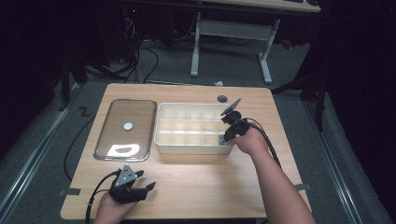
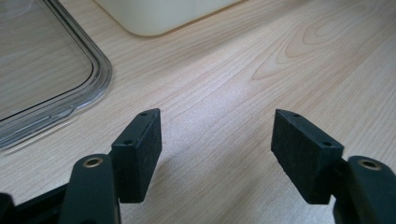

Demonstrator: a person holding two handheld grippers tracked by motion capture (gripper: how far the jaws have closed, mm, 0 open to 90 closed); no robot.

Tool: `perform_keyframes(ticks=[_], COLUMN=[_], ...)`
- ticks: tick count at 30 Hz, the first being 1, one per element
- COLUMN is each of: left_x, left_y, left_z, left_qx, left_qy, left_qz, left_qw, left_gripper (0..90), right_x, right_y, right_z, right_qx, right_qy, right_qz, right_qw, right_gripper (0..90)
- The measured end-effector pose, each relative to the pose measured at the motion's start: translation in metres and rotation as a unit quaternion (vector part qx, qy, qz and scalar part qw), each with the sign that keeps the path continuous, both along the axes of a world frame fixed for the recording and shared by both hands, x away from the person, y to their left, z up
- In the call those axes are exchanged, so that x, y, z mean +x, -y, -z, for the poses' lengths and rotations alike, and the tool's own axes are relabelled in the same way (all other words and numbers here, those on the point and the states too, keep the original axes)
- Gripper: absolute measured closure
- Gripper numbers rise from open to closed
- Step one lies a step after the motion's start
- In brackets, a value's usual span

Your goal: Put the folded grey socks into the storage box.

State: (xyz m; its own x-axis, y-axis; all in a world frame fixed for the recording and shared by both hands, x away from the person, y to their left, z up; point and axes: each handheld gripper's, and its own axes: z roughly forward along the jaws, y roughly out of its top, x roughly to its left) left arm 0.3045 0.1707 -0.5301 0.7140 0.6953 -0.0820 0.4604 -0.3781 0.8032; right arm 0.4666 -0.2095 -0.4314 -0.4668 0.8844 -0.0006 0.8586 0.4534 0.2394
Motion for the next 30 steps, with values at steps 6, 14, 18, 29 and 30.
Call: perform_keyframes(ticks=[6, 14, 18, 29, 30], left_x=[0.0, -0.002, -0.003, -0.006, -0.006], left_y=[0.001, 0.001, 0.0, 0.0, 0.001], left_z=[-0.003, -0.006, -0.007, -0.007, -0.007], left_qx=[-0.001, 0.005, 0.005, 0.007, 0.007], left_qy=[0.011, 0.029, 0.028, 0.029, 0.029], left_qz=[-0.002, -0.015, -0.018, -0.012, -0.011], left_qw=[0.9999, 0.9995, 0.9994, 0.9995, 0.9995], left_gripper=[35.2, 32.8, 31.8, 32.5, 32.5], right_x=[-0.014, -0.023, -0.03, -0.049, -0.053], right_y=[0.006, 0.008, 0.01, 0.024, 0.025], right_z=[-0.001, 0.0, -0.007, -0.009, -0.008], right_qx=[0.034, 0.03, 0.054, 0.109, 0.109], right_qy=[0.049, 0.091, 0.117, 0.149, 0.15], right_qz=[0.0, -0.013, -0.011, 0.001, 0.001], right_qw=[0.9982, 0.9954, 0.9916, 0.9828, 0.9826], right_gripper=[73.0, 61.8, 59.6, 52.7, 51.5])
